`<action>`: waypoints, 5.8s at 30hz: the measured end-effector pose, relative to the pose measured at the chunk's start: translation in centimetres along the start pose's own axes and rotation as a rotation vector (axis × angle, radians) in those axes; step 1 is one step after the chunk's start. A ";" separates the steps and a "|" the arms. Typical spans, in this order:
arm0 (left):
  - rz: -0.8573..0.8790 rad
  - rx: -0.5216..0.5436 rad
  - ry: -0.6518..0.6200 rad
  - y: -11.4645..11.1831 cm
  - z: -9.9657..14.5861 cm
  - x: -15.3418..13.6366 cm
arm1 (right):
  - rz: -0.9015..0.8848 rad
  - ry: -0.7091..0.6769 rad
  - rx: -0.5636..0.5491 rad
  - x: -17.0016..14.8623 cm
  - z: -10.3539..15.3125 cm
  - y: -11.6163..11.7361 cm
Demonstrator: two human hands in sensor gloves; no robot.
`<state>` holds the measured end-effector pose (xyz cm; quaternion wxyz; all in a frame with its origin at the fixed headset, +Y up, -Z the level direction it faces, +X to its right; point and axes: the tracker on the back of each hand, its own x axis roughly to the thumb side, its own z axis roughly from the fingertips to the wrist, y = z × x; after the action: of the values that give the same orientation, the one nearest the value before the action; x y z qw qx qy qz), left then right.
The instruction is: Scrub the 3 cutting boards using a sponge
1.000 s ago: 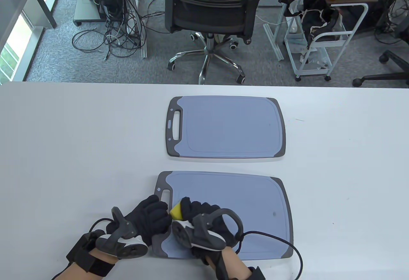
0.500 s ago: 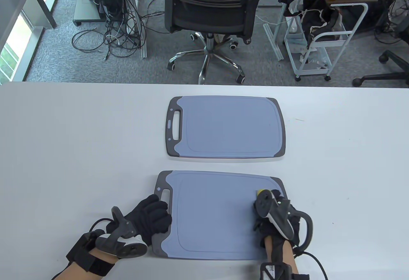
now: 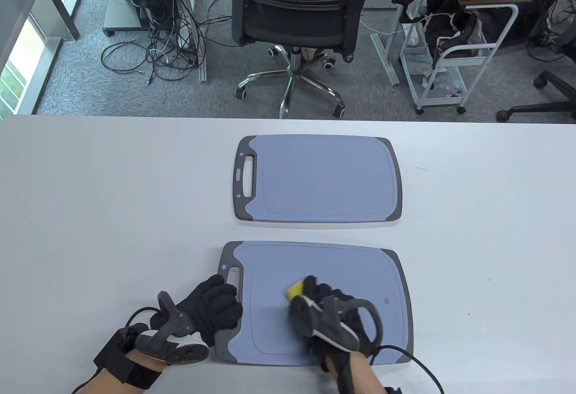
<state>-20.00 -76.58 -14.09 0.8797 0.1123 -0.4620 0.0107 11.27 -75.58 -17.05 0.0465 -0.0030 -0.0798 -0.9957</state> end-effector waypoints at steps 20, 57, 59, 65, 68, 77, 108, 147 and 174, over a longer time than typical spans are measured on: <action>0.016 -0.007 0.017 -0.1 0.0 -0.2 | 0.026 -0.447 -0.109 11.1 3.1 -2.3; 0.011 -0.016 0.018 -0.1 -0.2 -0.1 | -0.117 0.322 0.090 -12.1 2.6 3.4; 0.009 -0.015 0.018 -0.1 -0.2 -0.1 | -0.180 0.317 0.100 -12.1 2.6 3.6; 0.012 -0.017 0.019 -0.1 -0.2 -0.2 | -0.107 -0.109 -0.023 -0.8 2.5 0.7; 0.012 -0.019 0.020 -0.1 -0.2 -0.2 | -0.079 -0.336 -0.064 6.7 3.6 -1.0; 0.009 -0.019 0.019 -0.1 -0.2 -0.2 | 0.011 -0.352 -0.046 7.8 4.0 -1.4; 0.014 -0.038 0.016 -0.1 -0.4 -0.3 | -0.010 -0.144 -0.037 2.7 2.6 0.0; -0.078 -0.074 0.107 -0.3 -1.2 -0.7 | -0.136 0.139 0.016 -11.5 6.4 4.5; -0.128 -0.156 0.065 -0.4 -1.4 -0.9 | -0.095 0.055 0.078 -11.5 6.0 3.9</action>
<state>-19.29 -76.63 -15.65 0.8991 0.0724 -0.4246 -0.0779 23.12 -77.43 -10.65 0.0014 0.0300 -0.1173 -0.9926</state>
